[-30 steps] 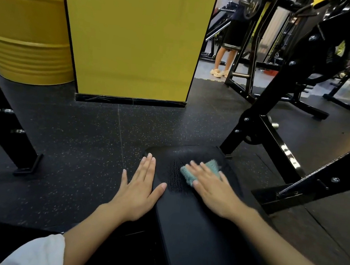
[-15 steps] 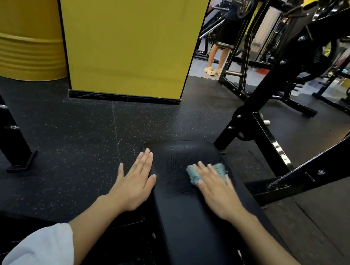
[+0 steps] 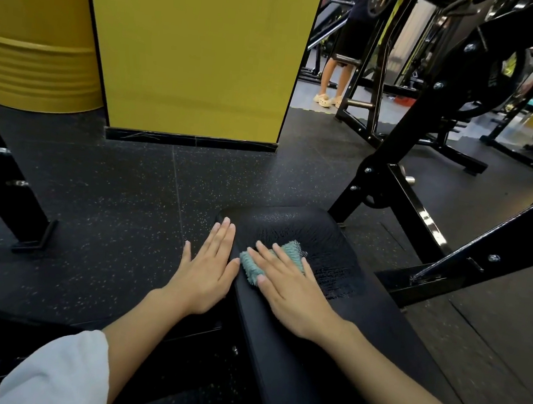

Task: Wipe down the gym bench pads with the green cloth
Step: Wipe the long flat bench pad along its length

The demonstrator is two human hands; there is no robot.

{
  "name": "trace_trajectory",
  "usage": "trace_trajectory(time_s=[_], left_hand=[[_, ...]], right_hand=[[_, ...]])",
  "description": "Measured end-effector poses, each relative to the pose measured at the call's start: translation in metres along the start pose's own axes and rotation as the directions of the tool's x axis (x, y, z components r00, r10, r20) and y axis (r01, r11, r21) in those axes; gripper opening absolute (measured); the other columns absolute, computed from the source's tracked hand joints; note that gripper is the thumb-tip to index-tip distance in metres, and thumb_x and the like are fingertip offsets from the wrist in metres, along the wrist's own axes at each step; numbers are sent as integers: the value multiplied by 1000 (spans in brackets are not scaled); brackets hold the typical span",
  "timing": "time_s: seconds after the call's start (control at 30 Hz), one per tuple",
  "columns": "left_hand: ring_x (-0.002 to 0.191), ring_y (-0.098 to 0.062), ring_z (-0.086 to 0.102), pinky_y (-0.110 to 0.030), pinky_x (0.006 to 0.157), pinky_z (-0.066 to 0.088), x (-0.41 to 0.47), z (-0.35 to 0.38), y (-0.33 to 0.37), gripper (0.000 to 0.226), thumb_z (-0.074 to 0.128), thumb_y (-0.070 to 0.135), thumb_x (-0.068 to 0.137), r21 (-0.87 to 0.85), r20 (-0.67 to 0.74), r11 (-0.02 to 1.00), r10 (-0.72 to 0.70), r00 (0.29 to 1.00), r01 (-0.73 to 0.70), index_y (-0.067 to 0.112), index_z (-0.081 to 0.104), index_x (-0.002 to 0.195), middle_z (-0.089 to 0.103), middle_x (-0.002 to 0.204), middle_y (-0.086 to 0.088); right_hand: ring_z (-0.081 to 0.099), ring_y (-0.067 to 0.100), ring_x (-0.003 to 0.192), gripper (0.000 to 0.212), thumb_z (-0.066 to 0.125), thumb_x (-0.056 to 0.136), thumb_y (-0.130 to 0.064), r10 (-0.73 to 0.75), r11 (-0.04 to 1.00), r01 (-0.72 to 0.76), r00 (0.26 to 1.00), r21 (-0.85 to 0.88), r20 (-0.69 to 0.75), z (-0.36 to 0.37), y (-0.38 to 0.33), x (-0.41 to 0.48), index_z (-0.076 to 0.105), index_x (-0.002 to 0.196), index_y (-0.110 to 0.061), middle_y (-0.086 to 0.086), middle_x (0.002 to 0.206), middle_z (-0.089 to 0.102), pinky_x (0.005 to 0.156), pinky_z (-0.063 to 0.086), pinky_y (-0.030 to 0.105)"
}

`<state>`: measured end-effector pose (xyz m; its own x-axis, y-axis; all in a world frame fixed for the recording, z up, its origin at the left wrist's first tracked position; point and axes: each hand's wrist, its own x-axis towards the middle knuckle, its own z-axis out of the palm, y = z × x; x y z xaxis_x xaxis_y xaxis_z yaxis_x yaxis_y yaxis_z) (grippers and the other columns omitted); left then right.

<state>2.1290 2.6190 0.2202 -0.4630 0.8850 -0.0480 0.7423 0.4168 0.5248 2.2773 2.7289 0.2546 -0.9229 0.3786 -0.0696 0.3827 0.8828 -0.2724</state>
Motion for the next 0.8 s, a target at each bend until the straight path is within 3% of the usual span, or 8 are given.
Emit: trace_trajectory(time_s=[0.17,0.37,0.57,0.8], left_hand=[[141,1,-28,-50,120,-10,1,0,-1,65,17,45,103,6,-3,1000,-6,1000,6,23,-18,152,-30,156,16],[141,0,-28,-49,117,-13,1,-1,2,85,12,68,86,25,19,999,-24,1000,23,24,-20,151,-30,154,17],[143,3,-23,-48,120,-11,1,-5,-5,60,13,47,102,0,8,1000,0,1000,0,27,-11,154,-22,158,20],[143,2,-23,-47,119,-11,2,-3,-8,59,12,45,103,40,-1,999,18,1000,-18,27,-12,154,-23,157,19]], right_hand=[[-4,4,148,48,20,105,-36,23,999,-23,1000,35,3,-3,1,51,14,153,-37,-20,160,5,118,-5,48],[-3,6,148,49,20,105,-35,64,997,-65,998,33,19,-5,-1,84,13,153,-35,-17,161,5,118,-4,50],[-4,3,147,49,21,106,-36,0,1000,-1,1000,29,11,-3,3,35,11,153,-38,-20,160,3,119,-4,46],[-19,-12,140,47,18,104,-41,-57,998,57,997,9,51,2,0,-61,4,147,-51,-34,155,-6,115,-14,31]])
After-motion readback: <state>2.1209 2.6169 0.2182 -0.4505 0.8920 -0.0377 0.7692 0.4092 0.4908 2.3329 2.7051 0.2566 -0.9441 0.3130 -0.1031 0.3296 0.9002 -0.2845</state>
